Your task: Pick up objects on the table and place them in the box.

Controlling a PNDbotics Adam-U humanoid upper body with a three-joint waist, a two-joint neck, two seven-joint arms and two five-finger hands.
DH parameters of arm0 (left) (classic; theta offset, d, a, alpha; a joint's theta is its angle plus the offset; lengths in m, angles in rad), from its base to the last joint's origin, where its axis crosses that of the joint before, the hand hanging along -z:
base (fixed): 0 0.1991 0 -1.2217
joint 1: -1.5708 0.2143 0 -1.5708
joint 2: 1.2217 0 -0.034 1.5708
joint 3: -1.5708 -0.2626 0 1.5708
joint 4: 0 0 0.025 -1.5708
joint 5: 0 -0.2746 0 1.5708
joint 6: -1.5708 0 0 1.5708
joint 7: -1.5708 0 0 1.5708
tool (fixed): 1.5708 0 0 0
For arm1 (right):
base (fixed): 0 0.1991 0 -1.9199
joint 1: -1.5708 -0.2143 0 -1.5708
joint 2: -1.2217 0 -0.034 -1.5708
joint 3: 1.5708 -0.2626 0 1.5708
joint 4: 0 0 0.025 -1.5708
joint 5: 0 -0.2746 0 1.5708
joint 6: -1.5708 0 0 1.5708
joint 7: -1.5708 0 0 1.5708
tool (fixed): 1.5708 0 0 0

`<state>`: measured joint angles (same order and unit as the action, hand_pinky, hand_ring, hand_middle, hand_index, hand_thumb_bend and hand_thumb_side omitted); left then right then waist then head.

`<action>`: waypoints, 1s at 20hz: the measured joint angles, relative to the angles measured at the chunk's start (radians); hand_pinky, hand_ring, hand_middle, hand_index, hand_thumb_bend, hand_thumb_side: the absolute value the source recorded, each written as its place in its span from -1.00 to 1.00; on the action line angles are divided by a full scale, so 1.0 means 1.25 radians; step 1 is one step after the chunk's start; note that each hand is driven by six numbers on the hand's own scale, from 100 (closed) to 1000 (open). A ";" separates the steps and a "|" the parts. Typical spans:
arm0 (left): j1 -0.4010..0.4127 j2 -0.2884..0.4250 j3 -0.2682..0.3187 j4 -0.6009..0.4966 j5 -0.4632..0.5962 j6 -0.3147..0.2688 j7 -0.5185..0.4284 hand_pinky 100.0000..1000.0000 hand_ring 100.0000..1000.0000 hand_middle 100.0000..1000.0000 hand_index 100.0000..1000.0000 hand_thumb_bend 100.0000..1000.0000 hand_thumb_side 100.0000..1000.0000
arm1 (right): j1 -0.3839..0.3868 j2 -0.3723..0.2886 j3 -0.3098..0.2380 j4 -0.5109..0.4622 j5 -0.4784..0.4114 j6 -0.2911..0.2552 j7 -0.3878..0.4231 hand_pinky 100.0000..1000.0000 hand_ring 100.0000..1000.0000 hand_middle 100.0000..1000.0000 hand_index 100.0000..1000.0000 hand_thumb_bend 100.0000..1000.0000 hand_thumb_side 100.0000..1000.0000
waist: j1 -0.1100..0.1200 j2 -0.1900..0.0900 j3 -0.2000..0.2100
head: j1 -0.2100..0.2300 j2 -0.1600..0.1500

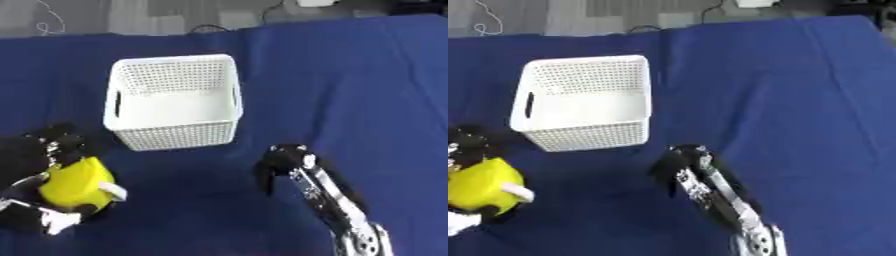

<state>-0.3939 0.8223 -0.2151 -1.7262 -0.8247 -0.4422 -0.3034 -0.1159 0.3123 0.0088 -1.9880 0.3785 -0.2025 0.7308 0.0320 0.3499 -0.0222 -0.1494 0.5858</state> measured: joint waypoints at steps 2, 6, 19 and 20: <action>-0.002 0.004 0.000 0.006 0.000 -0.005 0.001 0.94 0.75 0.87 0.86 -0.60 0.39 | 0.000 -0.004 0.000 0.000 0.000 0.000 0.000 -0.54 -0.28 -0.24 0.13 -1.00 0.89 | 0.001 0.000 0.000 | 0.000 0.000; -0.003 0.005 0.000 0.011 0.000 -0.010 0.003 0.65 0.60 0.76 0.75 -0.60 0.36 | 0.000 -0.004 0.000 0.000 0.000 0.001 0.000 -0.54 -0.28 -0.24 0.13 -1.00 0.90 | 0.001 0.000 0.000 | 0.000 0.000; -0.003 0.008 0.000 0.015 0.000 -0.004 0.011 -0.69 0.09 0.55 0.61 -0.63 0.08 | 0.000 -0.003 0.002 0.000 0.000 0.002 0.003 -0.54 -0.28 -0.24 0.12 -1.00 0.89 | -0.002 0.000 0.001 | 0.001 0.000; -0.003 0.008 0.000 0.016 0.000 -0.001 0.013 -0.77 0.06 0.54 0.61 -0.63 0.05 | 0.000 -0.003 0.002 0.000 0.000 0.001 0.003 -0.54 -0.28 -0.24 0.12 -1.00 0.89 | -0.003 0.000 0.002 | 0.001 0.000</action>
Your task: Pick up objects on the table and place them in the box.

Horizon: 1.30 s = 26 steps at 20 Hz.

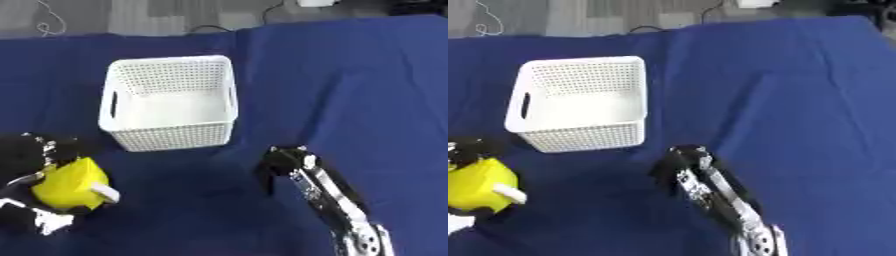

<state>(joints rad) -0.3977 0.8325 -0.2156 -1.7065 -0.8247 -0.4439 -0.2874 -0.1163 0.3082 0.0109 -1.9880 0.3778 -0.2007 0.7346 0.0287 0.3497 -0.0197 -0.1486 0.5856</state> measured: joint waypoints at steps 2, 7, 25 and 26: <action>0.000 0.000 0.000 0.000 0.000 0.009 0.003 -0.86 -0.01 0.51 0.62 -0.63 0.00 | 0.000 0.000 0.000 0.000 0.000 -0.001 0.001 -0.54 -0.28 -0.24 0.12 -1.00 0.89 | -0.002 0.000 0.001 | 0.000 0.000; 0.001 0.000 0.000 0.007 0.008 0.031 0.014 -1.00 -0.26 0.21 0.52 -0.68 -0.23 | 0.000 0.000 0.000 0.000 0.001 -0.002 0.002 -0.54 -0.28 -0.24 0.12 -1.00 0.89 | -0.003 0.000 0.001 | 0.000 0.000; 0.010 -0.014 0.001 0.041 0.121 0.085 0.066 -1.00 -1.00 -0.73 -0.32 -1.00 -0.66 | 0.000 0.000 0.002 0.000 0.001 -0.002 0.004 -0.53 -0.28 -0.24 0.12 -1.00 0.90 | -0.004 0.001 0.002 | 0.000 -0.005; 0.011 -0.018 0.001 0.044 0.131 0.089 0.070 -1.00 -1.00 -0.76 -0.34 -1.00 -0.64 | 0.000 0.000 0.002 0.000 0.001 -0.002 0.004 -0.53 -0.28 -0.24 0.12 -1.00 0.90 | -0.004 0.001 0.002 | 0.000 -0.005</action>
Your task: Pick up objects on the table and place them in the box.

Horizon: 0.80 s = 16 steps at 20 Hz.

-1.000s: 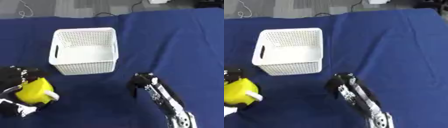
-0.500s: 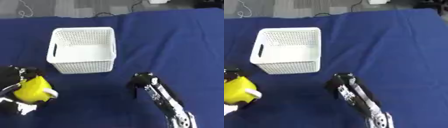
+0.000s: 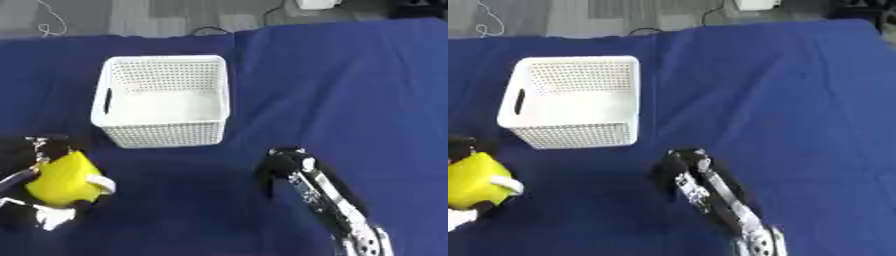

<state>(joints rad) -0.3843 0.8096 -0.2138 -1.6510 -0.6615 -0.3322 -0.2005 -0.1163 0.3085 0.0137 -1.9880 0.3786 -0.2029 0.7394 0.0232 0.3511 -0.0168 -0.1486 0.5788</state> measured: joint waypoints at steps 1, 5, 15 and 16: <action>0.001 -0.003 0.001 0.002 0.008 0.004 0.004 -1.00 -1.00 -0.81 -0.40 -1.00 -0.61 | 0.000 0.000 0.000 0.000 0.000 0.000 0.000 -0.53 -0.28 -0.24 0.12 -1.00 0.89 | 0.000 0.000 0.000 | 0.000 0.000; 0.003 -0.015 0.005 0.008 0.030 0.018 0.018 -1.00 -1.00 -0.89 -0.52 -1.00 -0.50 | 0.000 0.000 0.000 0.000 0.000 0.000 0.000 -0.53 -0.28 -0.24 0.12 -1.00 0.90 | 0.000 0.001 0.001 | 0.000 0.000; 0.011 -0.037 0.013 0.024 0.115 0.047 0.071 -1.00 -1.00 -1.00 -0.77 -1.00 -0.63 | 0.000 0.000 0.000 0.000 0.000 0.000 0.000 -0.53 -0.28 -0.24 0.12 -1.00 0.90 | -0.003 0.003 0.002 | 0.000 0.000; 0.013 -0.037 0.014 0.025 0.132 0.050 0.078 -1.00 -1.00 -1.00 -0.78 -1.00 -0.63 | 0.000 0.000 0.000 0.000 0.000 0.000 0.000 -0.53 -0.28 -0.24 0.12 -1.00 0.90 | -0.003 0.004 0.002 | 0.000 0.000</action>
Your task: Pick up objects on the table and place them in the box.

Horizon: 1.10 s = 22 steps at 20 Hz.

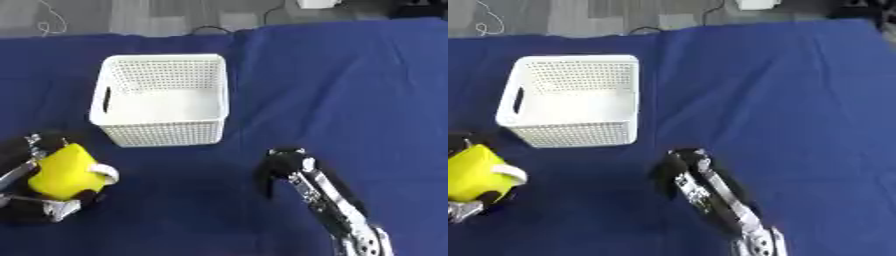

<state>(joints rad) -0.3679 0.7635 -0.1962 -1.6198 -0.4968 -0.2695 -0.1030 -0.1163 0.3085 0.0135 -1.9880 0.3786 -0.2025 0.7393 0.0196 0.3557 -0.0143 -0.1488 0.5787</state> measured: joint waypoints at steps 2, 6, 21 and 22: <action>0.004 0.000 0.001 0.002 0.035 0.007 0.011 -1.00 -1.00 -1.00 -0.78 -1.00 -0.63 | 0.000 0.000 0.000 0.000 0.000 0.000 0.000 -0.53 -0.28 -0.24 0.12 -1.00 0.90 | 0.000 0.000 0.001 | 0.000 0.000; 0.012 -0.006 0.005 0.001 0.105 0.019 0.031 -1.00 -1.00 -1.00 -0.80 -1.00 -0.64 | 0.000 0.000 0.000 0.000 0.000 0.000 0.000 -0.53 -0.28 -0.24 0.12 -1.00 0.89 | -0.002 0.000 0.003 | 0.000 0.000; 0.018 -0.013 0.020 -0.104 0.302 0.082 0.068 -1.00 -1.00 -1.00 -0.82 -1.00 -0.63 | 0.000 0.000 0.000 0.000 -0.003 0.001 -0.001 -0.53 -0.28 -0.24 0.12 -1.00 0.89 | -0.003 0.001 0.008 | -0.001 -0.001; 0.018 -0.013 0.023 -0.113 0.307 0.087 0.070 -1.00 -1.00 -1.00 -0.82 -1.00 -0.64 | 0.000 0.000 0.000 0.000 -0.004 0.001 -0.001 -0.53 -0.28 -0.24 0.12 -1.00 0.89 | -0.002 0.001 0.008 | -0.001 -0.002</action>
<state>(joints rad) -0.3455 0.7475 -0.1678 -1.7610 -0.1132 -0.1611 -0.0159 -0.1163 0.3085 0.0130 -1.9880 0.3736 -0.2012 0.7379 0.0165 0.3575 -0.0045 -0.1502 0.5767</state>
